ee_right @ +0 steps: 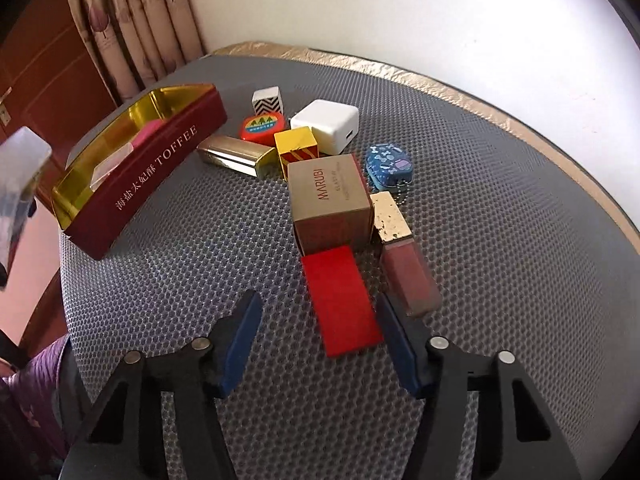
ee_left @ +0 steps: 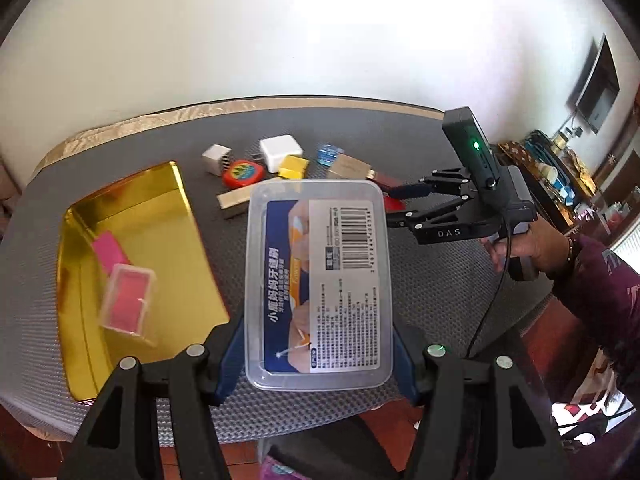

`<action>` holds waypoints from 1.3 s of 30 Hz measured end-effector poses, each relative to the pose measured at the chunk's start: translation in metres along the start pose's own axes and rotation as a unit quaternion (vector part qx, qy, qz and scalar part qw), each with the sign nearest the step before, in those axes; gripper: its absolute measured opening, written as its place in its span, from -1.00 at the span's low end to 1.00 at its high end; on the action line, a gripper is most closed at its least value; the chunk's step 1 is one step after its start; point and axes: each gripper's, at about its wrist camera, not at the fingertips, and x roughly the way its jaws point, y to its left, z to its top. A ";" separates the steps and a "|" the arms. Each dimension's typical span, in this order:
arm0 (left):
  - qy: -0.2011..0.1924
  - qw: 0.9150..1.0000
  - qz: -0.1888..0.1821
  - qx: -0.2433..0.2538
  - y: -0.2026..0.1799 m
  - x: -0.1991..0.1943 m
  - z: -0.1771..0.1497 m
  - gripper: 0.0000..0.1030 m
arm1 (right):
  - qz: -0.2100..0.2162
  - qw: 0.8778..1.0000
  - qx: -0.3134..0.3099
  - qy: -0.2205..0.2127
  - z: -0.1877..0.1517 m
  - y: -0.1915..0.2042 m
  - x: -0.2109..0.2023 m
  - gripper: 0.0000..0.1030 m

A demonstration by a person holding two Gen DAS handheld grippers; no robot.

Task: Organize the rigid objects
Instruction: 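Carry the large clear box toward the tin while the right gripper grasps the red block, then lower the large clear box into the tin and open the left gripper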

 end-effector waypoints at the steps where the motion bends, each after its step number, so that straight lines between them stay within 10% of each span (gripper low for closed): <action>1: 0.000 1.000 0.001 -0.003 0.004 -0.002 0.000 0.21 | -0.004 1.000 -0.002 0.003 0.002 0.000 0.003 -0.01; 7: 0.002 0.999 0.006 -0.031 0.024 -0.008 0.001 0.21 | -0.006 1.000 -0.012 0.022 0.011 0.000 0.020 -0.06; 10: 0.002 0.999 0.020 -0.037 0.038 -0.009 0.003 0.21 | -0.023 0.999 -0.006 0.025 0.014 0.000 0.021 -0.44; 39: 0.081 0.987 0.119 -0.071 0.173 0.120 0.074 0.21 | -0.032 0.994 0.108 -0.010 -0.038 -0.003 -0.014 -0.44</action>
